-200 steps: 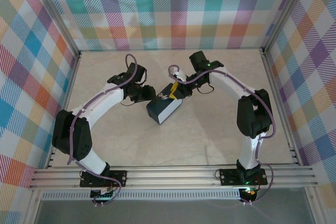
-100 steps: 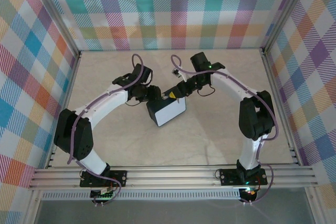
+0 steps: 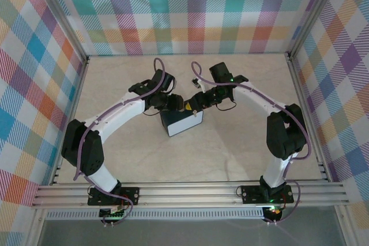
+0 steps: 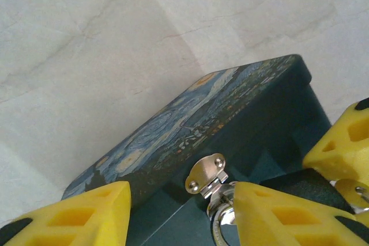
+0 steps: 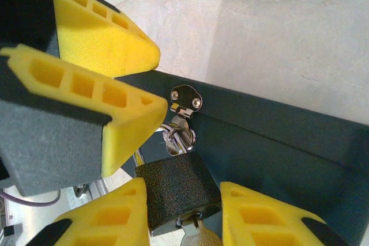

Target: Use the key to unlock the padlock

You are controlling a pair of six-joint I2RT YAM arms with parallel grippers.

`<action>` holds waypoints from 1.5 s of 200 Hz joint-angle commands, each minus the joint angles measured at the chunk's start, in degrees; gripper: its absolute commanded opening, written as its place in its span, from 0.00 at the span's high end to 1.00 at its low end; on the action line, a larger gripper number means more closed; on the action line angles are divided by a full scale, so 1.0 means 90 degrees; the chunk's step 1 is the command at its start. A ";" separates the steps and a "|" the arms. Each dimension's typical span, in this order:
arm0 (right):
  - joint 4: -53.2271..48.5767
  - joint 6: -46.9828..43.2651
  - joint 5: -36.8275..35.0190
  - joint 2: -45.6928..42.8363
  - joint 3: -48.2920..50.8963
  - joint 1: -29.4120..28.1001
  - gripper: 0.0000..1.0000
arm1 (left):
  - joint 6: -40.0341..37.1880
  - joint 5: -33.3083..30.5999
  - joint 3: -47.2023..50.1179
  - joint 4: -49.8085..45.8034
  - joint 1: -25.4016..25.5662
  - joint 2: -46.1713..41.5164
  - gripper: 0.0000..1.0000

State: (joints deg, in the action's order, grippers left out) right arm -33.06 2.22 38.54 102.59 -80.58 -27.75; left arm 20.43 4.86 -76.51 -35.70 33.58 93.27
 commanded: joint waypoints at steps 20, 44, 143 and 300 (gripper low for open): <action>0.0143 0.0582 -0.0184 -0.0123 -0.0197 -0.0018 0.76 | 0.0049 -0.0071 0.0398 -0.0291 0.0155 -0.0223 0.51; 0.0182 0.0962 -0.0338 -0.0137 -0.0141 -0.0022 0.76 | 0.0073 -0.0051 0.0540 -0.0263 0.0183 -0.0178 0.52; 0.0855 0.2312 -0.0975 -0.0452 0.0381 -0.0085 0.75 | 0.0210 -0.0178 0.1024 0.0090 0.0297 -0.0504 0.53; 0.0453 0.0737 -0.1111 -0.1413 0.0703 -0.0169 0.44 | 0.0232 -0.0466 0.0226 -0.0051 0.0216 -0.0361 0.48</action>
State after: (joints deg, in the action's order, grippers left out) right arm -28.69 15.75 29.02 93.27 -73.56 -28.95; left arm 22.72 1.85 -70.96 -33.43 35.55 89.65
